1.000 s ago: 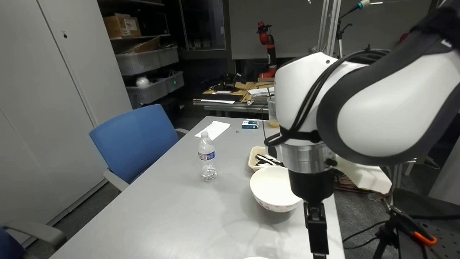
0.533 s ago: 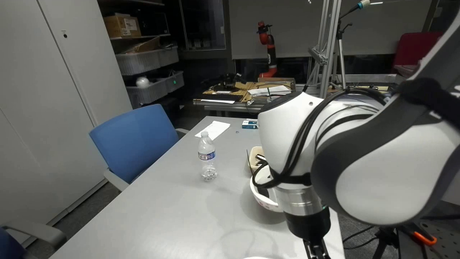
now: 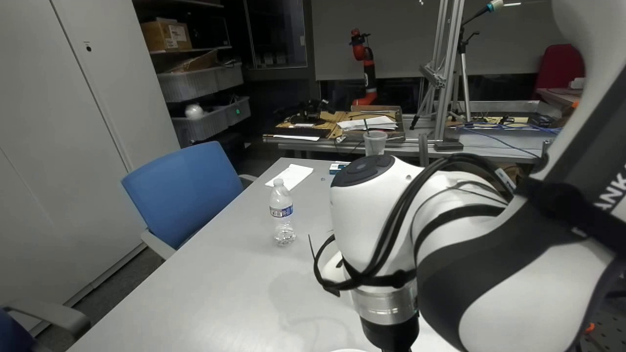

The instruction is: Put the yellow and orange balls in the bowl then put a spoon

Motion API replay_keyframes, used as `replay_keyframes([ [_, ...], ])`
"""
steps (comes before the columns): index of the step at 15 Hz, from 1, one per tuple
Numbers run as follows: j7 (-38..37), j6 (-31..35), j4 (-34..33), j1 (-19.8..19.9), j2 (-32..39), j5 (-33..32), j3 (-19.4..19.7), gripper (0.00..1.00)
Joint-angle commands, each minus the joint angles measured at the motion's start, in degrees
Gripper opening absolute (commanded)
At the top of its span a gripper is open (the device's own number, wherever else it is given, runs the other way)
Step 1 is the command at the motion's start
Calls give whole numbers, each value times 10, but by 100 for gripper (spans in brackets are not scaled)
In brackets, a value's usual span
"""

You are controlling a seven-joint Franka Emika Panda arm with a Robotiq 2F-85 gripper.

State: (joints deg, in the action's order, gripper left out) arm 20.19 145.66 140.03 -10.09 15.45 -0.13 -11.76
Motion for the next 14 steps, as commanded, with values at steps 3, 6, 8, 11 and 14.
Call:
replay_keyframes([
  [3,-14,50,-21,-3,48,-55,0,94],
  [6,-18,62,-23,-3,59,-67,0,93],
  [8,-20,67,-23,-3,62,-71,-1,91],
  [11,-20,68,-25,-3,66,-71,-2,80],
  [14,-21,66,-28,-3,67,-71,-2,54],
])
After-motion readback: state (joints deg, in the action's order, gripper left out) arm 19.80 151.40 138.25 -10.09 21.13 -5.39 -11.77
